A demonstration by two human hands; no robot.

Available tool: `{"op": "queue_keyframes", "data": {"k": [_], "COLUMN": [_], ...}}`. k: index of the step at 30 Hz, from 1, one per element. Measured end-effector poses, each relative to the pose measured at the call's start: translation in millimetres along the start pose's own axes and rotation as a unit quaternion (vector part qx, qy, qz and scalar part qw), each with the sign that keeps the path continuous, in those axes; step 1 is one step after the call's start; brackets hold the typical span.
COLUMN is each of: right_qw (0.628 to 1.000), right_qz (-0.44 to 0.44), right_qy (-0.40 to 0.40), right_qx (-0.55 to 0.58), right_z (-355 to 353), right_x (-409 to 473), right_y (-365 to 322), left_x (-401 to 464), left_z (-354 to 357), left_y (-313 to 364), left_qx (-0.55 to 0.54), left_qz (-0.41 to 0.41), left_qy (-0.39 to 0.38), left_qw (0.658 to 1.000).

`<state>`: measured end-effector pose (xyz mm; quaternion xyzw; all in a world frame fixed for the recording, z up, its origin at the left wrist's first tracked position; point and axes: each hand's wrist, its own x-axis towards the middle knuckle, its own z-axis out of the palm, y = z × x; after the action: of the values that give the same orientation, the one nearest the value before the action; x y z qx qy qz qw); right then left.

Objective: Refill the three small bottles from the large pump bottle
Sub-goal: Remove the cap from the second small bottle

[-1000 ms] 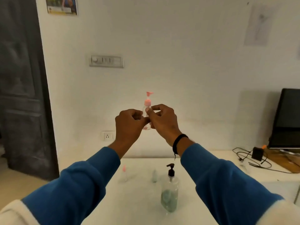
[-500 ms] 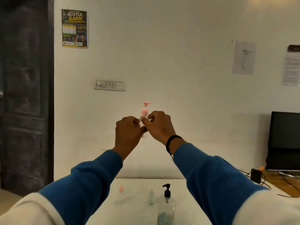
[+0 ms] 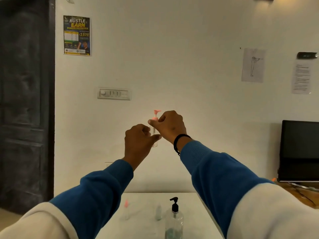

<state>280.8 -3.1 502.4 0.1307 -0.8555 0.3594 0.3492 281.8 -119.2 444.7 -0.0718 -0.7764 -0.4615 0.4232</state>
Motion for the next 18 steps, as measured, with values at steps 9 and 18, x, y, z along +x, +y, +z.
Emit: {"op": "queue_keyframes", "data": {"k": [9, 18], "right_qw": [0.979, 0.977], "right_qz": [0.049, 0.043], "right_qy": [0.1, 0.096], "right_qx": [0.173, 0.188], "right_z": [3.6, 1.3], "right_x": [-5.7, -8.2], "right_y": [-6.8, -5.3], "left_x": [3.7, 2.4], "left_z": [-5.8, -5.4], "left_y": [23.1, 27.6], "left_qx": [-0.003, -0.012], "left_qz": [0.029, 0.031], "left_qy": [0.01, -0.022], "left_qw": [1.0, 0.999]}}
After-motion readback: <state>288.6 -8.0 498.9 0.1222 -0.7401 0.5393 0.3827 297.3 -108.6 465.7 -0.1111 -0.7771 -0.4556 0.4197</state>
